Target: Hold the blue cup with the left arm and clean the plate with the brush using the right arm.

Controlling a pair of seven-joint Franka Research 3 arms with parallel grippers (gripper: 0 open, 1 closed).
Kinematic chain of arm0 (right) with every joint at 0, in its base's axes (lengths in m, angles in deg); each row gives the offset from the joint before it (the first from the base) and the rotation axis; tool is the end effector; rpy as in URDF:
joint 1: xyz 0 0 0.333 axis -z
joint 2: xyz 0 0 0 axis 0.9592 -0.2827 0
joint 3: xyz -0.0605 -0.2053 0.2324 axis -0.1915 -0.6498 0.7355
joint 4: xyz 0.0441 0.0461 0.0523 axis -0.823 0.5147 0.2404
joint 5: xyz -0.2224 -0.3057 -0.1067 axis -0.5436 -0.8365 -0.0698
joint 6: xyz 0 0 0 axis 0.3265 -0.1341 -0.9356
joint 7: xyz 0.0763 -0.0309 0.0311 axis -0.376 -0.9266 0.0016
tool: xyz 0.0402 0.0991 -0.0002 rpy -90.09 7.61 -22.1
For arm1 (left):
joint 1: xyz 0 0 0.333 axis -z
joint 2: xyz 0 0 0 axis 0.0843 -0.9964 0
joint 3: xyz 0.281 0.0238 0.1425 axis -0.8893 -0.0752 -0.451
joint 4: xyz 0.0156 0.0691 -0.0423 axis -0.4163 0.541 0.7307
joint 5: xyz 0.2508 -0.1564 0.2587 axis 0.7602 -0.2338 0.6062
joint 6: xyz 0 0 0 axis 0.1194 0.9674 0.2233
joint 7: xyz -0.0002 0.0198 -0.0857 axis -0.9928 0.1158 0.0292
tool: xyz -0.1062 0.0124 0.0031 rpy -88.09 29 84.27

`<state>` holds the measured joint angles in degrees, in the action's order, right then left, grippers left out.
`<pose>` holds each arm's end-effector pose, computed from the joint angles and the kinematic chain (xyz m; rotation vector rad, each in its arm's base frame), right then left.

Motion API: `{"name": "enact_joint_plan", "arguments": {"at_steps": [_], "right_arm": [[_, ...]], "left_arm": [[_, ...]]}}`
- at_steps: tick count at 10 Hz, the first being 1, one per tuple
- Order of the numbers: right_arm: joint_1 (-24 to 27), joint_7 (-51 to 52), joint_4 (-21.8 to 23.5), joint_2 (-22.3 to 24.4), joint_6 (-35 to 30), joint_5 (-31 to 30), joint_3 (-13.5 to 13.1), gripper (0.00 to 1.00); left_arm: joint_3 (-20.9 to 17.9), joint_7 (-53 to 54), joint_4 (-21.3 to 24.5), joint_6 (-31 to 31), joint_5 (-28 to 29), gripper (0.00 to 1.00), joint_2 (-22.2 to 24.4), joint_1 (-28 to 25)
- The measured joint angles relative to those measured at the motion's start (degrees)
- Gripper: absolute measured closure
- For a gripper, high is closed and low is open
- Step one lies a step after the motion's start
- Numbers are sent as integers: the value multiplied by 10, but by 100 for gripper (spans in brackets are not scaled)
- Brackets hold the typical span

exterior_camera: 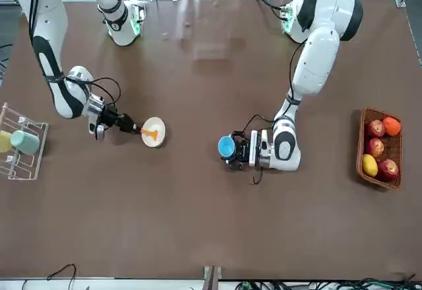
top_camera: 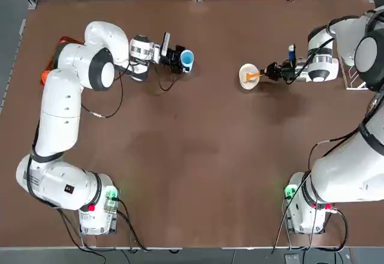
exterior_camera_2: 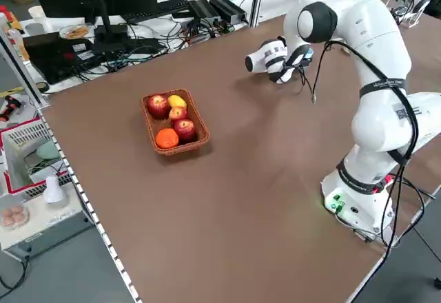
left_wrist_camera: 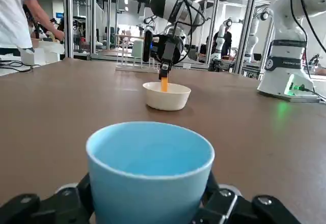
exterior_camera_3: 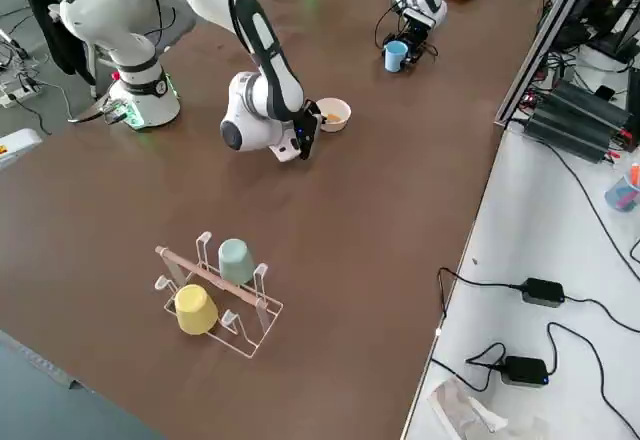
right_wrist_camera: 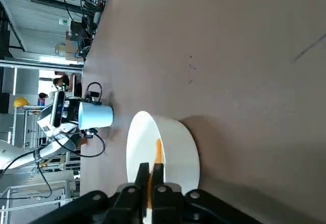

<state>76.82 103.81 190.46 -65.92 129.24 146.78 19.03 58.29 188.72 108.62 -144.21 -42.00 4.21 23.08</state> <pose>0.4542 0.0133 0.1365 -2.0321 0.1465 -0.2571 0.5873 -0.3152 0.0655 1.2193 -1.3214 0.9525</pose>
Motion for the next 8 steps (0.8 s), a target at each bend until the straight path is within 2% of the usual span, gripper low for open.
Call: {"name": "enact_joint_plan", "arguments": {"at_steps": [8], "right_arm": [[-4, -6, -1, 6, 8, 0, 1, 95]], "left_arm": [[0, 4, 1, 1, -2, 20, 0, -1]]}}
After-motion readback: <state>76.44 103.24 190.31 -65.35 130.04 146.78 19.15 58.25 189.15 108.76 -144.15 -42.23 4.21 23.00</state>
